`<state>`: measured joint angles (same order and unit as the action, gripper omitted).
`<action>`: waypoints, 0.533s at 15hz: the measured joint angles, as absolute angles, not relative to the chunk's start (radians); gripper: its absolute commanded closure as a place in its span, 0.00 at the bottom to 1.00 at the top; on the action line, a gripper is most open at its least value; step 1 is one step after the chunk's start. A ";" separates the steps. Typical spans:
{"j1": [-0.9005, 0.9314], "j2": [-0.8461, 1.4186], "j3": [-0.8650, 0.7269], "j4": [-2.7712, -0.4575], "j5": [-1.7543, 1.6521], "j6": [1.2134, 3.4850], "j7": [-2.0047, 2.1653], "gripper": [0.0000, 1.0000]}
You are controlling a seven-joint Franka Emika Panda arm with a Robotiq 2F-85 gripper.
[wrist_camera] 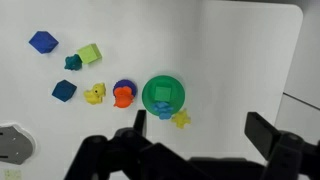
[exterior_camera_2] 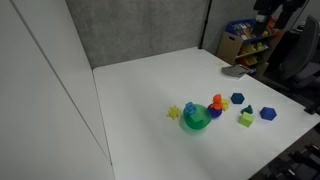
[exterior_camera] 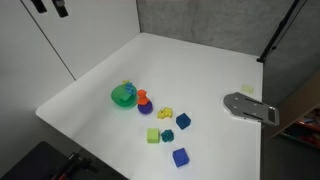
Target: Put the green block on top of the blue block at the back of the table
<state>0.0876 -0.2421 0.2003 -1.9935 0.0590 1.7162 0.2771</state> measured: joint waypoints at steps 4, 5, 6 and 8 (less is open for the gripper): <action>0.088 -0.243 0.200 -1.993 0.059 1.716 0.277 0.00; 0.088 -0.243 0.200 -1.993 0.059 1.716 0.277 0.00; 0.088 -0.241 0.200 -1.993 0.059 1.716 0.277 0.00; 0.089 -0.232 0.201 -1.994 0.058 1.724 0.277 0.00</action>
<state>0.0892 -0.2320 0.2007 -1.9937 0.0576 1.7237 0.2771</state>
